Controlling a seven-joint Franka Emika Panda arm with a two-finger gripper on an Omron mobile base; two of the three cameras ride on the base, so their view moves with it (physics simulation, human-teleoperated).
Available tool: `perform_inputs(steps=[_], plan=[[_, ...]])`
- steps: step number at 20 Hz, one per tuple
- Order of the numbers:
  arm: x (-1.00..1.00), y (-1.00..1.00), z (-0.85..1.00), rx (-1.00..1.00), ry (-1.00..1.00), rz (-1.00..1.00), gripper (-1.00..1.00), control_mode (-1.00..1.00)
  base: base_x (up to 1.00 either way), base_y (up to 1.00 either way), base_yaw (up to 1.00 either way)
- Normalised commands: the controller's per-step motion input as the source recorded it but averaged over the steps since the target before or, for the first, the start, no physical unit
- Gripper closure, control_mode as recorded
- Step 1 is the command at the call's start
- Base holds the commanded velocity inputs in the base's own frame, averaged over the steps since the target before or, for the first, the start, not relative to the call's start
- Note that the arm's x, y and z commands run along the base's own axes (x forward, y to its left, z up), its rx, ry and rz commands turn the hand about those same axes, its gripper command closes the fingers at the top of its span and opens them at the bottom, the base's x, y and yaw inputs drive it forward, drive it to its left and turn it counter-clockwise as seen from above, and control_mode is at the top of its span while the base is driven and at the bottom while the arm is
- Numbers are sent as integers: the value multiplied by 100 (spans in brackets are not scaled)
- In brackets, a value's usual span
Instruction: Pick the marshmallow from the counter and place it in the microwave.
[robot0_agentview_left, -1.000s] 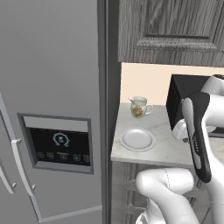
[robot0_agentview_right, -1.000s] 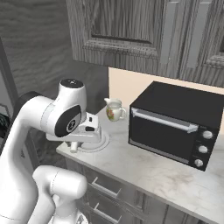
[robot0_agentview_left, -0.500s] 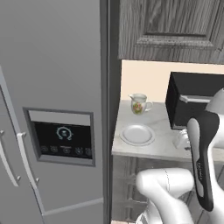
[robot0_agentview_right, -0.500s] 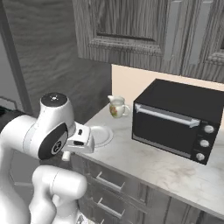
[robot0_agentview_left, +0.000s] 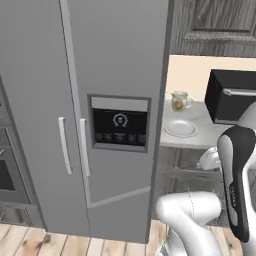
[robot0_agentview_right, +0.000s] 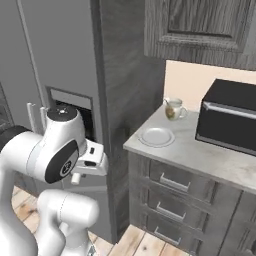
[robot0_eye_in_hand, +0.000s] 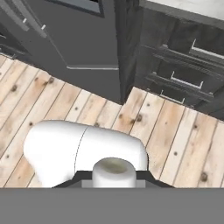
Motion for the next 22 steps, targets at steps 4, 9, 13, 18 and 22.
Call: perform_inputs(steps=[4,9,13,18,22], plan=[[0,0,0,0,0,0,100,100,5,100,-6],[0,0,0,0,0,0,100,100,39,100,-14],[0,0,0,0,0,0,100,100,35,100,-12],[0,0,0,0,0,0,100,100,39,100,-10],[0,0,0,0,0,0,100,100,49,100,-10]])
